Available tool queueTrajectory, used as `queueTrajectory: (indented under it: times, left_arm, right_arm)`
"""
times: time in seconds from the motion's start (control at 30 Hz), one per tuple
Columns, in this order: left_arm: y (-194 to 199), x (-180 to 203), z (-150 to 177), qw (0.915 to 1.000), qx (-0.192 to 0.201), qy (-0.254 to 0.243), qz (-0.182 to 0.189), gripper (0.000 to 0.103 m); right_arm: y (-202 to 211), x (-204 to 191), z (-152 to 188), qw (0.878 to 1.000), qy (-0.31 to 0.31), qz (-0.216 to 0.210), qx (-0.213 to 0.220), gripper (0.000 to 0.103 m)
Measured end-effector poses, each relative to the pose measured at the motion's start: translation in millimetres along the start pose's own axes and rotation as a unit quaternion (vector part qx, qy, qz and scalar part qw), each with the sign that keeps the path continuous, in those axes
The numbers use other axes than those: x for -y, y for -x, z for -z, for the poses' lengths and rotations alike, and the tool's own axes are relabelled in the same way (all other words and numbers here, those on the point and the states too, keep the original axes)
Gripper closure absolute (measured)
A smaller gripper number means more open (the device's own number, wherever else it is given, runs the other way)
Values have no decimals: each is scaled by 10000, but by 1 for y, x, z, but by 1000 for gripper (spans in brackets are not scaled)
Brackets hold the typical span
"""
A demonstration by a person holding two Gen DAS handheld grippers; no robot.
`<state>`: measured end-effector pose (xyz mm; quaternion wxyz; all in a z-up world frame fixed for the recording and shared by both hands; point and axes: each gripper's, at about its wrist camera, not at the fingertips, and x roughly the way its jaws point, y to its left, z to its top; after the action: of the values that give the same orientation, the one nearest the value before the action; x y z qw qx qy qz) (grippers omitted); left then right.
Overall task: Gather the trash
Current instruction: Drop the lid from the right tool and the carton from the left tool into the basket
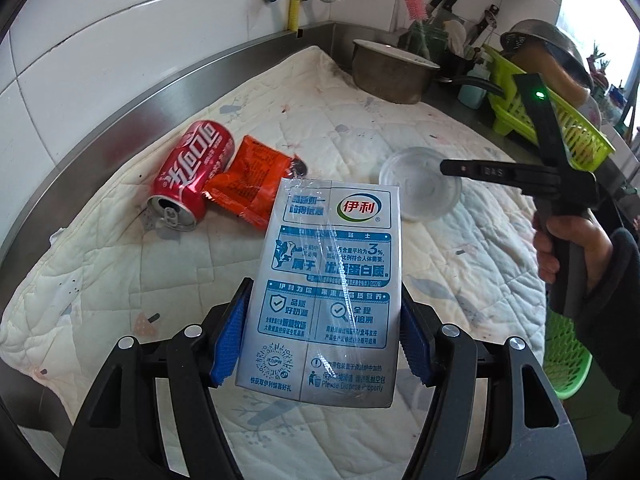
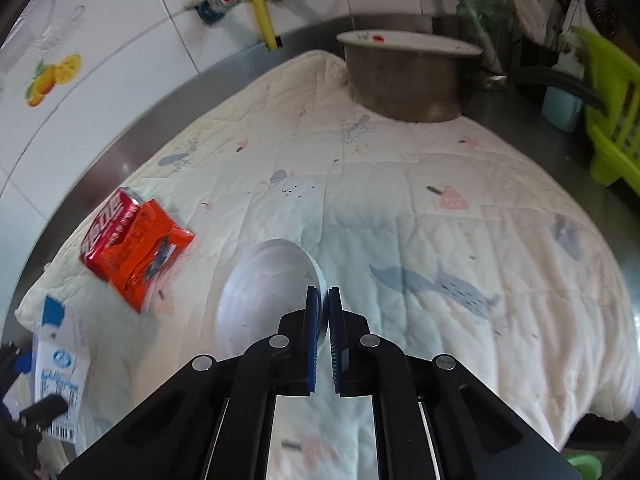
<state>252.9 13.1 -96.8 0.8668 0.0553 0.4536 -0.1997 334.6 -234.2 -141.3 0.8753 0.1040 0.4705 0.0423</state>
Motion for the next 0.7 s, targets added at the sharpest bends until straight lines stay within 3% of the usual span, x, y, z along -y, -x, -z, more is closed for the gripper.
queueTrajectory:
  times: [0.23,0.33,0.5,0.7]
  left_arm:
    - [11,43,1,9993,70,-263,264,38]
    - [17,68,3,9981,123,-435,428,38]
    - [30,120,8,9937,220,-797,756,38]
    - [40,179,25,9870,174,-1148,1112,38]
  right_arm:
    - [94,26,57,9987,-35,220,467,98]
    - [134,46,90,9969,-113,520,586,98]
    - [187,96,150,9903,-380,1233,515,98]
    - [222,160,218,9773,-913,1904,161,97]
